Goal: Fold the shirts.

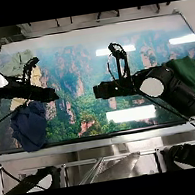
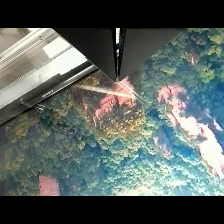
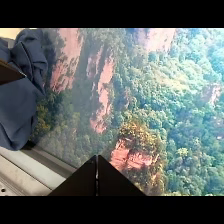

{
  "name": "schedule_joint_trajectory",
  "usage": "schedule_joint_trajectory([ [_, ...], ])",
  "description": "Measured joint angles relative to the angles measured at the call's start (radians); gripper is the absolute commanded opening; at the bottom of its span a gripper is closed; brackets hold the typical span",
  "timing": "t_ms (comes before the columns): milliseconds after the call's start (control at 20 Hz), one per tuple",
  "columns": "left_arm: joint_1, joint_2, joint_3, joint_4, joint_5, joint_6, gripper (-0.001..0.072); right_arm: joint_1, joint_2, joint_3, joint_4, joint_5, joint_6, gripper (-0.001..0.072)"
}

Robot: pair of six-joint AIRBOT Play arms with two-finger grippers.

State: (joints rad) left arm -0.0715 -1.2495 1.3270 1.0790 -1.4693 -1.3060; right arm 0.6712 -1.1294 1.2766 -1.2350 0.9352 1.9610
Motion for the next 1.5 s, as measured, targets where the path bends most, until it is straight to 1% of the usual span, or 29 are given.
schedule_joint_trajectory([
  [200, -0.018, 0.000, 0.000, 0.002, 0.081, -0.010, 0.0018, 0.000, 0.000, 0.000, 0.000, 0.000, 0.000, 0.0027],
  [250, -0.023, 0.000, 0.000, 0.052, 0.085, -0.028, 0.0035, 0.000, 0.000, 0.000, 0.000, 0.000, 0.000, 0.0027],
  [300, -0.021, 0.000, 0.000, 0.106, 0.072, -0.048, 0.0383, 0.000, 0.000, 0.000, 0.000, 0.000, 0.000, 0.0027],
  [350, -0.014, 0.000, 0.000, 0.169, 0.048, -0.073, 0.0684, 0.000, 0.000, 0.000, 0.000, 0.000, 0.000, 0.0027],
  [500, 0.062, -0.001, 0.000, 0.350, -0.001, -0.174, 0.0681, 0.000, -0.001, 0.000, 0.000, 0.000, 0.000, 0.0027],
  [600, 0.149, -0.011, 0.000, 0.393, 0.008, -0.222, 0.0681, 0.000, -0.002, 0.000, 0.000, 0.000, 0.000, 0.0027],
  [700, 0.246, -0.034, 0.000, 0.414, 0.014, -0.251, 0.0681, 0.000, -0.003, 0.000, 0.003, 0.000, 0.000, 0.0027],
  [950, 0.451, -0.127, 0.000, 0.432, 0.018, -0.256, 0.0680, 0.000, -0.012, 0.000, 0.008, -0.002, 0.002, 0.0027],
  [1000, 0.475, -0.152, 0.000, 0.429, 0.027, -0.253, 0.0662, 0.000, -0.013, 0.000, 0.011, -0.003, 0.002, 0.0027],
  [1150, 0.520, -0.254, 0.000, 0.380, 0.049, -0.226, 0.0661, 0.000, -0.016, 0.000, 0.016, -0.004, 0.002, 0.0027],
  [1200, 0.526, -0.288, 0.000, 0.370, 0.056, -0.219, 0.0585, 0.000, -0.016, 0.000, 0.018, -0.004, 0.002, 0.0027],
  [1250, 0.532, -0.322, 0.000, 0.359, 0.060, -0.212, 0.0284, 0.000, -0.018, 0.000, 0.019, -0.004, 0.002, 0.0027],
  [1300, 0.535, -0.352, 0.000, 0.349, 0.062, -0.207, 0.0010, 0.000, -0.018, 0.000, 0.021, -0.004, 0.003, 0.0027],
  [1500, 0.541, -0.417, 0.000, 0.268, 0.053, -0.175, 0.0016, 0.000, -0.018, 0.000, 0.025, 0.002, 0.003, 0.0027],
])
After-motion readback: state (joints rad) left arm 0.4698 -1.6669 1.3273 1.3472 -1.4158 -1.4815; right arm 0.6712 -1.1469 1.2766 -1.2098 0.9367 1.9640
